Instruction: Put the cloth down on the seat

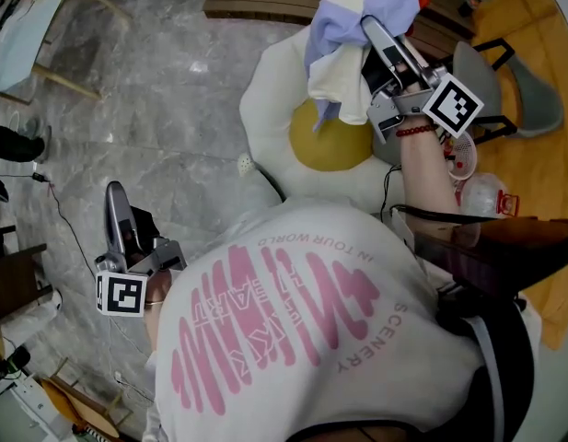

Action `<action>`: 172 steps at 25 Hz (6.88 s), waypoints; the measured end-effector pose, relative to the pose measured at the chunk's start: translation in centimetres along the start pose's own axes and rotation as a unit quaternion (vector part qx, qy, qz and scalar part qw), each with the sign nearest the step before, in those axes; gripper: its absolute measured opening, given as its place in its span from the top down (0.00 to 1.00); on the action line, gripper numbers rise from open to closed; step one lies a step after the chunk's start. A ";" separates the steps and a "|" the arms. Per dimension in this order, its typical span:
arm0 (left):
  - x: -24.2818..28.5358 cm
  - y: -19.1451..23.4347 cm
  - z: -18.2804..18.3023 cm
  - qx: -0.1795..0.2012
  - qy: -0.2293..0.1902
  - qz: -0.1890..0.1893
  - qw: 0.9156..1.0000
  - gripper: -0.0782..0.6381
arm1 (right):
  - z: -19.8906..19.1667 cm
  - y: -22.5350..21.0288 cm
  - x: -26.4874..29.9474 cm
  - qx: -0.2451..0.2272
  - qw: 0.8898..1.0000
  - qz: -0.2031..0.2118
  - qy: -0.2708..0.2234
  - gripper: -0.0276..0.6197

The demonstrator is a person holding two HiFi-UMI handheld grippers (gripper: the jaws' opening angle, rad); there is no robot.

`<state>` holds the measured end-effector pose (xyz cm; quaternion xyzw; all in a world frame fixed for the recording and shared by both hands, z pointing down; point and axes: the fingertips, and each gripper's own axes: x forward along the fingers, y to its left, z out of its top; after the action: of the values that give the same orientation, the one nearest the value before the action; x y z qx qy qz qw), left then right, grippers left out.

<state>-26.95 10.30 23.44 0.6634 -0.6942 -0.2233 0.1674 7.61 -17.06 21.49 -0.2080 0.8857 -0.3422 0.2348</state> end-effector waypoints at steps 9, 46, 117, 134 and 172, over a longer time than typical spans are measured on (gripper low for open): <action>6.8 1.8 0.2 -0.003 0.030 -0.030 0.999 0.88 | -2.2 -4.3 2.4 0.030 0.999 -0.036 0.013 0.89; 20.6 8.0 -7.3 0.063 0.282 -0.038 0.957 0.88 | -24.2 -29.4 -6.0 0.247 0.891 -0.373 0.074 0.89; 15.3 18.9 -16.1 0.029 0.278 0.070 0.958 0.88 | -46.3 -44.5 -16.8 0.136 0.685 -0.575 0.426 0.88; 10.1 16.7 -14.1 0.013 0.277 0.099 0.956 0.88 | -45.6 -41.1 -17.7 0.128 0.673 -0.566 0.459 0.49; 7.8 6.7 -10.4 0.007 0.190 0.008 0.982 0.88 | -29.6 -31.5 -11.0 0.223 0.805 -0.495 0.239 0.93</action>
<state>-27.65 1.73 35.27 0.6891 -0.6568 -0.0870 0.2935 6.47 -17.58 66.02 -0.4715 0.5897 -0.6393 -0.1460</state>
